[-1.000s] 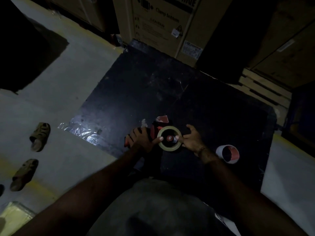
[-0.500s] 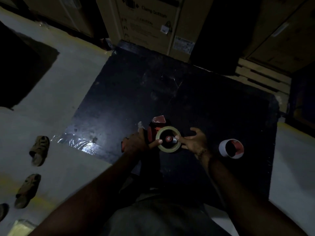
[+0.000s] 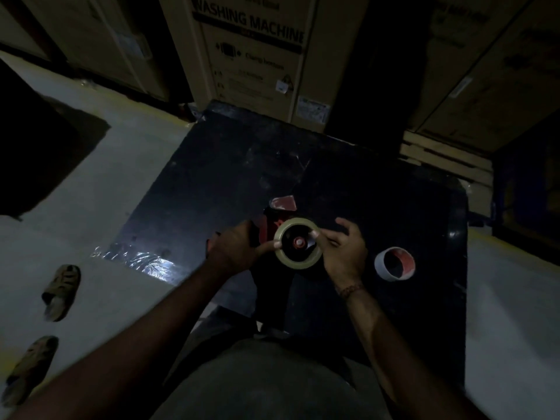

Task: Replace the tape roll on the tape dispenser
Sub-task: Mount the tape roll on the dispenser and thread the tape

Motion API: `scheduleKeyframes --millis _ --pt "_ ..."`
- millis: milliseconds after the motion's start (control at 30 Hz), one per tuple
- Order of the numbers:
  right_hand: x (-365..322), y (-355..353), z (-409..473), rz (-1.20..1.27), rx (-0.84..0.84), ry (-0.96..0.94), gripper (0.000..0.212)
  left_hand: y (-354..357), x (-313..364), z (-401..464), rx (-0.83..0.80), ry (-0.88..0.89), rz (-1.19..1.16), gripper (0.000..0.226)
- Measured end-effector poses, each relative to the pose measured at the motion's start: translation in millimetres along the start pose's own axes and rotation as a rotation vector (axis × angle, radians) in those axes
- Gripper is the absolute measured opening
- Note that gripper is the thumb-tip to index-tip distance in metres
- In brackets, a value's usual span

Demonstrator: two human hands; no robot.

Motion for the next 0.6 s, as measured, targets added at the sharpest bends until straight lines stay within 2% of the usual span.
scheduleKeyframes --millis 100,167,267,433,500,600 --pt "-25 -8 -10 0.062 -0.036 -0.079 0.062 -11 15 -5 0.038 0.098 -0.030 0.086" --pt "-39 -14 -16 0.072 -0.057 -0.122 0.058 -16 27 -14 0.041 0.153 -0.067 0.082" --pt "-50 -24 -27 0.076 -0.073 -0.172 0.053 -16 32 -24 0.023 0.124 -0.085 0.071" --pt "-56 -42 -41 0.108 -0.081 -0.196 0.053 -25 38 -36 0.102 0.107 -0.031 0.071" --pt "-58 -45 -46 0.119 -0.095 -0.198 0.051 -32 43 -41 0.108 0.088 0.009 0.068" --pt "-65 -51 -51 0.123 -0.102 -0.226 0.046 -36 46 -46 0.099 0.033 -0.010 0.075"
Point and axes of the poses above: each hand's wrist, its own z-axis towards the middle knuckle, its own y-axis out of the palm, x = y × z, the point moved 3 cm from there along z, towards the middle knuckle, and after that the axes turned 3 degrees about z, right-handed, at the moved point
